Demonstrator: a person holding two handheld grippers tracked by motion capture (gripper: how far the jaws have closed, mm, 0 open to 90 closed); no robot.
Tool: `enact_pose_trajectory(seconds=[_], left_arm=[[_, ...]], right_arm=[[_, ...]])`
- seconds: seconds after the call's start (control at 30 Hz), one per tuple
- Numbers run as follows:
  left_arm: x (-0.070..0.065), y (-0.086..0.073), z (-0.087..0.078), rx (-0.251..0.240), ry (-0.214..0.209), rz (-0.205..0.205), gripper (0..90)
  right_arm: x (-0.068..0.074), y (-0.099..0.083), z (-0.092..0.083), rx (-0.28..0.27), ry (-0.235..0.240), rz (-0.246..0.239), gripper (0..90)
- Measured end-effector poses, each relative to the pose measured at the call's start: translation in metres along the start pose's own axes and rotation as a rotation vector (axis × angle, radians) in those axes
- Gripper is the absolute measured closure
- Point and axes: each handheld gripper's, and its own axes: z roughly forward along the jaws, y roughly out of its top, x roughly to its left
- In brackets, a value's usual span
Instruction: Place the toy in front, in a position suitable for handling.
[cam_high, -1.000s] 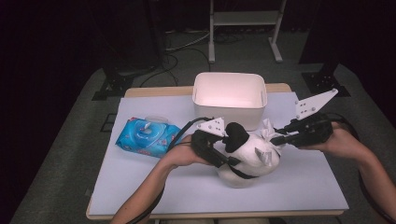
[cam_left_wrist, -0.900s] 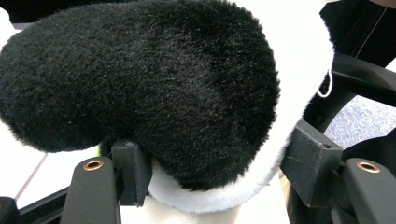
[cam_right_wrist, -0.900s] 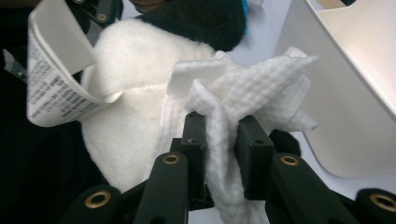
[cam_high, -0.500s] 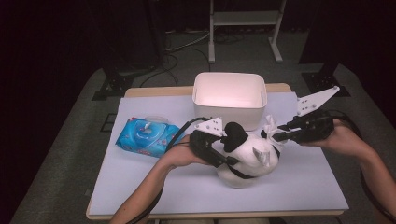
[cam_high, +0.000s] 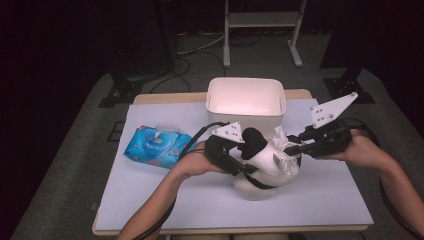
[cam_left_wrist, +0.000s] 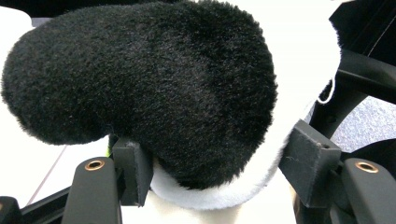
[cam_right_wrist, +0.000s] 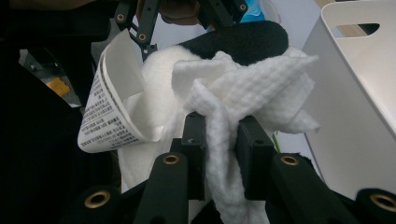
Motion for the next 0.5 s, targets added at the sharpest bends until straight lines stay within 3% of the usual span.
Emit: enact_pose_trajectory(seconds=[0.27, 0.5], left_arm=[[-0.001, 0.004, -0.014, 0.004, 0.038, 0.001, 34.8], [-0.008, 0.017, -0.001, 0.065, 0.034, 0.043, 34.8]], right_arm=[[0.003, -0.002, 0.001, 0.013, 0.019, 0.004, 74.3], [0.004, 0.012, 0.008, -0.002, 0.039, -0.025, 74.3]])
